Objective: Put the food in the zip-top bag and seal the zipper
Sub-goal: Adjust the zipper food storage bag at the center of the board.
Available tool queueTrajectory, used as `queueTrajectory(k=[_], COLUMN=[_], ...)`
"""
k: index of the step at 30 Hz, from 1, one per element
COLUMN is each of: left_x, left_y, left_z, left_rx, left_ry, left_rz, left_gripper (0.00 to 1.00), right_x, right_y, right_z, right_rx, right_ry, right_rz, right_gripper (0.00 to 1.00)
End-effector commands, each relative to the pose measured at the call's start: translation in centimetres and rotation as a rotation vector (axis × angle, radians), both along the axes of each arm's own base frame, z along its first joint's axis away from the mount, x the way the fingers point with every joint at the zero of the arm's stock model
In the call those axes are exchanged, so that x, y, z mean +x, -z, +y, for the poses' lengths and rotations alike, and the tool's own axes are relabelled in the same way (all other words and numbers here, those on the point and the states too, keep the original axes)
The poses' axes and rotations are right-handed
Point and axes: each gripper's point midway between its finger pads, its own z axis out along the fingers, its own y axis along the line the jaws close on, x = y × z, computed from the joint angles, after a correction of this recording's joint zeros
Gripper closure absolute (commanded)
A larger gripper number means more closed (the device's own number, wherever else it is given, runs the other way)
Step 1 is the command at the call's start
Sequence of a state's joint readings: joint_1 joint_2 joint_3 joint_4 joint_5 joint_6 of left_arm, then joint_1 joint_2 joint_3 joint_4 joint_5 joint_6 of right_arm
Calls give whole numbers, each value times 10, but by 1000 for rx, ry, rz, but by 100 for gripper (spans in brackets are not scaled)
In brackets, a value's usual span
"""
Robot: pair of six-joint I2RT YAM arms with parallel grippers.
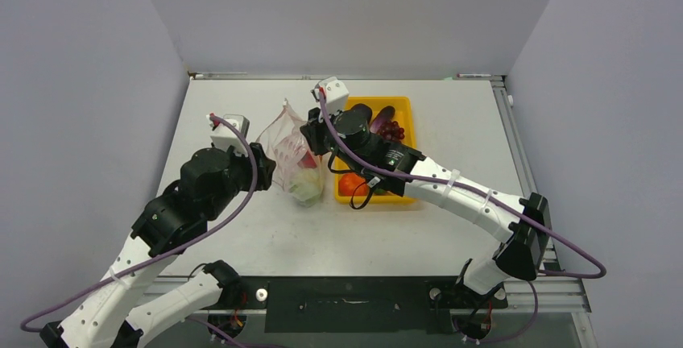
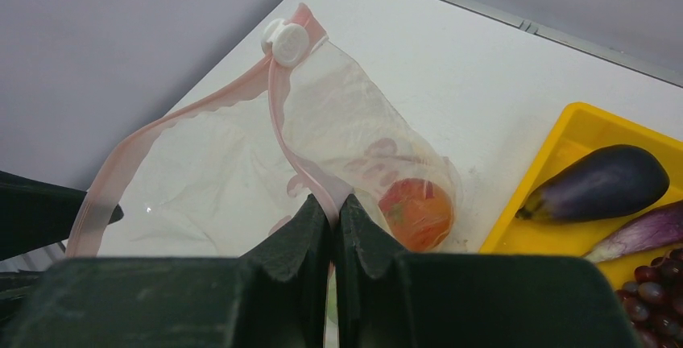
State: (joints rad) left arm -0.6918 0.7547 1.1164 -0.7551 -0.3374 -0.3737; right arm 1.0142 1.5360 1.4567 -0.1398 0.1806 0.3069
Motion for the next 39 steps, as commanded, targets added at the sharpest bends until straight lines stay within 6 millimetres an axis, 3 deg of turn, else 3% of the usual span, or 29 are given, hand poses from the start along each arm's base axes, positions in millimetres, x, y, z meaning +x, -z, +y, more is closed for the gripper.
queueTrajectory(k=[1,5,14,22,33,36,39], left_x=[11,18,24,29,13,12,17], left_y=[-7,-4,-10,-16,-97,-102,-86], left_z=[-1,0,1,1,16,18,18], left_rx=[-10,11,21,40,-4,1,20], left_ry=[-36,-56,-71,-80,-64,-64,-81], left_rz=[-37,-38,-64,-79,-199,-207,-189], left_gripper=[52,52,65,100,100,100,100], right_x=[-3,-4,-7,-9,-15,-14,-11], right_y=[-45,-46,-39,-44,-93,-94,-77], right_z=[-11,-11,-12,-11,-14,-13,-10], right_rx=[104,111,105,111,144,144,125], right_ry=[15,10,0,-7,-41,-39,-33], right_rz=[-68,-67,-57,-60,-122,-124,-104], right_gripper=[95,95,95,95,95,95,95])
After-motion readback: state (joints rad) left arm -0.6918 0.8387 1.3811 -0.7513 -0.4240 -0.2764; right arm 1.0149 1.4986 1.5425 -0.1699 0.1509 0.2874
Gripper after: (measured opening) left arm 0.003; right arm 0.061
